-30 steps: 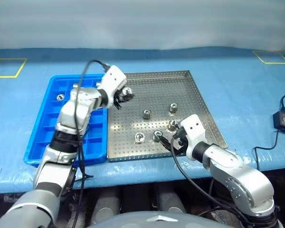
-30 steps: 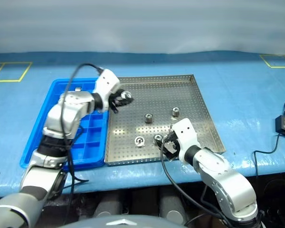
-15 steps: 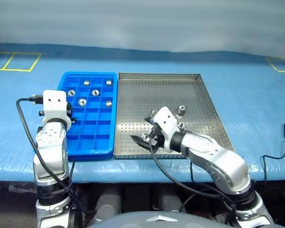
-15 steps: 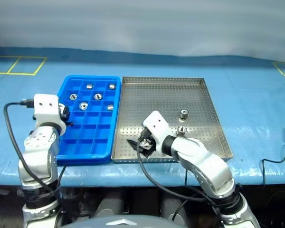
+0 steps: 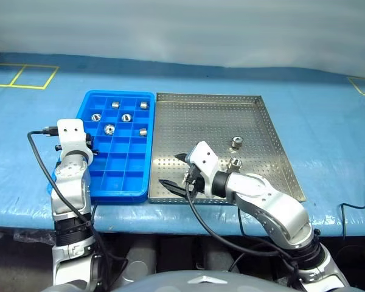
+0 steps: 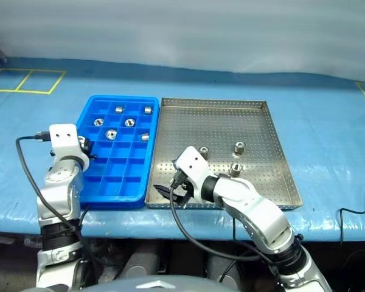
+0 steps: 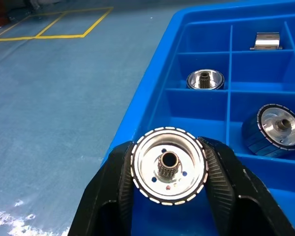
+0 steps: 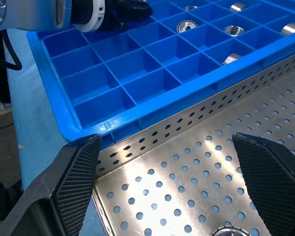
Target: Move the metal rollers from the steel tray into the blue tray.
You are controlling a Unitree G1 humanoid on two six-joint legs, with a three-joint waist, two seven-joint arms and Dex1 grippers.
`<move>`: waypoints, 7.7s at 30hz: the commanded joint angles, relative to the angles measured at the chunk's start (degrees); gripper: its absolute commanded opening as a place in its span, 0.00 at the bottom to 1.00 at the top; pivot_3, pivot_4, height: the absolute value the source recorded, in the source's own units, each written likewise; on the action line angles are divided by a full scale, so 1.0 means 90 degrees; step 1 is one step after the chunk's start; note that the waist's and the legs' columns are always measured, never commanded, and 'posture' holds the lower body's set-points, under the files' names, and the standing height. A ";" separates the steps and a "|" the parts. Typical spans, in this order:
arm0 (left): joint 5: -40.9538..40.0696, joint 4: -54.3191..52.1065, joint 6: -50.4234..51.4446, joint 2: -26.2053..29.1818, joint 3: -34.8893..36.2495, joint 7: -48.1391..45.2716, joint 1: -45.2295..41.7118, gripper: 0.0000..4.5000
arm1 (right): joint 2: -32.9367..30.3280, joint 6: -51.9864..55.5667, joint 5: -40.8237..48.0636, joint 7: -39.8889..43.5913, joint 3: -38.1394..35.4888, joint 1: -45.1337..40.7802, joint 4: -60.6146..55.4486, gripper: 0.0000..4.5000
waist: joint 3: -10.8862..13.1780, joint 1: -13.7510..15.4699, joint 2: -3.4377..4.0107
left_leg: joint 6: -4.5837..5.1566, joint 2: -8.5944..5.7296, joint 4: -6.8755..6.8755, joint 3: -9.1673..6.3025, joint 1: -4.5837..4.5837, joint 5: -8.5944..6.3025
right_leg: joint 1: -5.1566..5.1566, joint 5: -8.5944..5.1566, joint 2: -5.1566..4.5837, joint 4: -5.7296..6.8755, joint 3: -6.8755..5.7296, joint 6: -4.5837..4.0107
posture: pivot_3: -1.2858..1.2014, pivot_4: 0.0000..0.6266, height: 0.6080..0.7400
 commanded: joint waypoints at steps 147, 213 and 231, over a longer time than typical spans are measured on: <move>-0.1933 -0.1137 0.1090 -0.0238 -0.2786 -0.2834 -0.1236 0.38 | -0.0012 0.0427 -0.0375 -0.1108 -0.1680 0.1202 -0.1102 1.00 | 0.0006 -0.0719 0.0019 | 0.0011 0.0008 -0.0001 0.0023 -0.0002 -0.0006 | -0.0014 -0.0026 0.0009 0.0001 0.0031 0.0025 | 0.52 0.24 1.00; -0.1503 -0.3607 0.0028 0.0354 -0.3837 -0.2288 0.2258 0.99 | 0.2364 -0.1363 -0.1695 -0.2292 -0.1622 -0.0962 0.3886 1.00 | 0.0023 -0.0271 0.0029 | 0.0006 -0.0016 -0.0016 -0.0016 -0.0013 -0.0005 | -0.0009 -0.0027 -0.0040 -0.0004 -0.0050 -0.0012 | 0.58 0.24 1.00; -0.1365 -0.3467 -0.0474 -0.0228 -0.2958 -0.1439 0.2139 1.00 | 0.2583 -0.1519 -0.1805 -0.1940 -0.1328 -0.1250 0.3774 0.38 | 0.0029 -0.0260 0.0039 | 0.0006 -0.0015 -0.0016 -0.0015 -0.0013 -0.0005 | -0.0010 -0.0027 -0.0039 -0.0003 -0.0048 -0.0009 | 0.59 0.24 1.00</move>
